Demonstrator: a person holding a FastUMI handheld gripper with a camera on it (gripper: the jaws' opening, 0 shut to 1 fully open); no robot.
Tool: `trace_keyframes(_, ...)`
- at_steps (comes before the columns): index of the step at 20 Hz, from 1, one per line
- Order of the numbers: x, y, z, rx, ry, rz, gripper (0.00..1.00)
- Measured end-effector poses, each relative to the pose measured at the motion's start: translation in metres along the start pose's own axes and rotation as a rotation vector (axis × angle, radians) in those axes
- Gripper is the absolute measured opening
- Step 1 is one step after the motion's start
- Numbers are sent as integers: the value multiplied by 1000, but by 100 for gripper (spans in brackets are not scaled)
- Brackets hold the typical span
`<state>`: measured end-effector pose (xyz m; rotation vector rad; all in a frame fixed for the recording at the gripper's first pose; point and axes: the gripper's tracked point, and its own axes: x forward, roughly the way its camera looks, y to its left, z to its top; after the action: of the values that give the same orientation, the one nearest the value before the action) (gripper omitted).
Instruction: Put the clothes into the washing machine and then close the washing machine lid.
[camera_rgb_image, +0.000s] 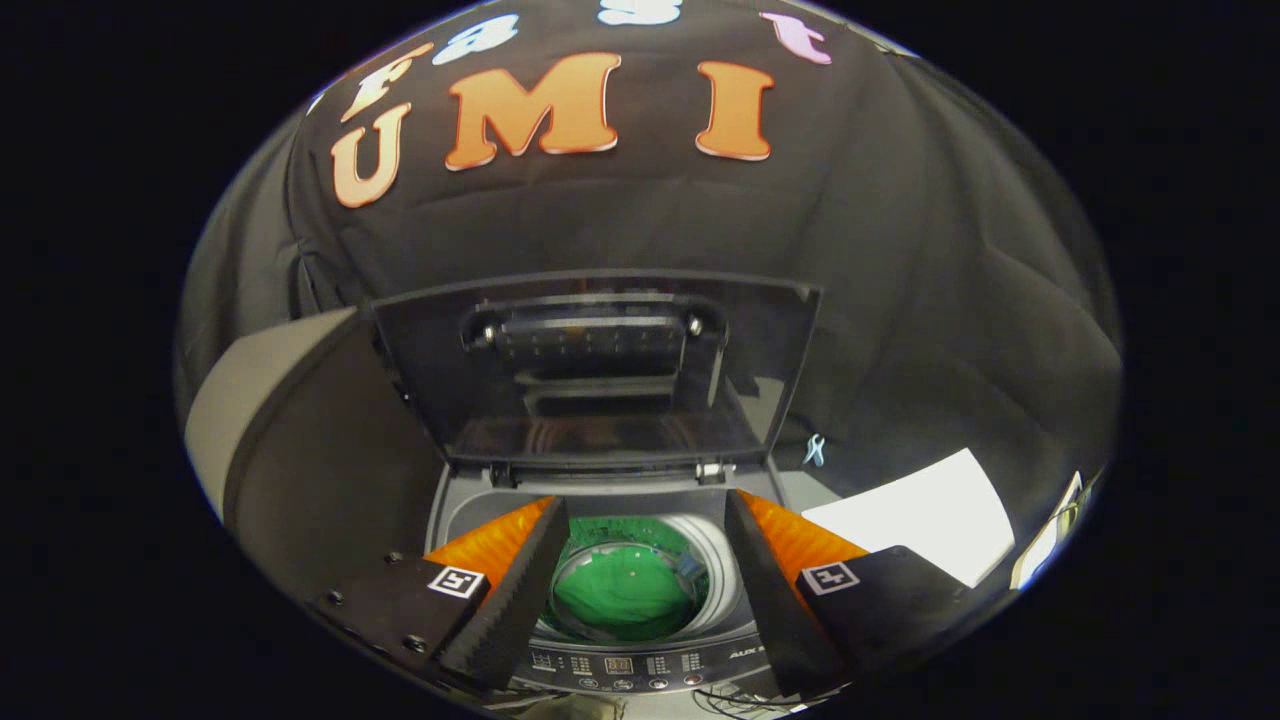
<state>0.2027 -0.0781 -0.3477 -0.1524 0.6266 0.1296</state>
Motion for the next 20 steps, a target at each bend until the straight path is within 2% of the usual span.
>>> trace_keyframes(4, -44, -16, 52, 36, -105, -7, 99)
trace_keyframes(9, -55, -39, 97, 75, -176, -6, 99)
trace_keyframes(13, -38, -38, 122, 55, -190, 12, 99)
trace_keyframes(20, 32, 17, 158, -7, -179, 111, 98)
